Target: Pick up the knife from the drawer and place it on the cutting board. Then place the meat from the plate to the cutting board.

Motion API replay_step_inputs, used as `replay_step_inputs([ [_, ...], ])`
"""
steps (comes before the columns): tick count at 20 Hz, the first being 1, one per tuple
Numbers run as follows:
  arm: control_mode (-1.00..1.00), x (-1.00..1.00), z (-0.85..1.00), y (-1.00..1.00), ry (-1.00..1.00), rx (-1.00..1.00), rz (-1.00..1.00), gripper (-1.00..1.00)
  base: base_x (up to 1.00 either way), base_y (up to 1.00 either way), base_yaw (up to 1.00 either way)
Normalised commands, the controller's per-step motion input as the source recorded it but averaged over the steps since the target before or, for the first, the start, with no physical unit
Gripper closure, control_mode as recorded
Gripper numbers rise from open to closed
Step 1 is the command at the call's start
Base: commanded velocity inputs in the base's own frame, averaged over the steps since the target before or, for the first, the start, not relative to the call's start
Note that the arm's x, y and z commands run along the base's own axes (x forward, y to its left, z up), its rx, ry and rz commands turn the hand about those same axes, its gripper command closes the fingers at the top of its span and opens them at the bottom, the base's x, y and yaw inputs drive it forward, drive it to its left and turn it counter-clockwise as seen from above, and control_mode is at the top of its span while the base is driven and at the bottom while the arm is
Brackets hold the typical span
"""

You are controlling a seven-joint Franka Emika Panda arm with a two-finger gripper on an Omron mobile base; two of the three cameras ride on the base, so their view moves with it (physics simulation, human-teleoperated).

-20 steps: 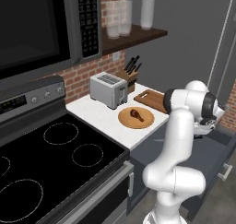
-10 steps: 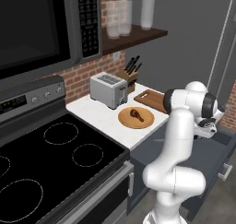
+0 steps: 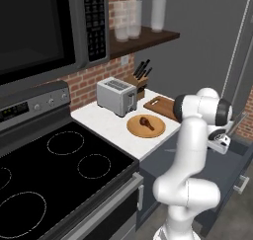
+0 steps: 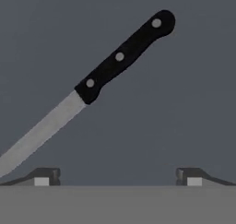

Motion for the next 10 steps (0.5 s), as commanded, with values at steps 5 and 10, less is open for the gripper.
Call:
replay_step_inputs([
  [5, -1.0, 0.4, -0.01, -0.04, 0.04, 0.0, -0.27, -1.0, 0.0, 0.0, 0.0],
  [10, -1.0, 0.43, -0.16, -0.07, 0.0, 0.0, -0.07, -1.0, 0.0, 0.0, 0.0],
])
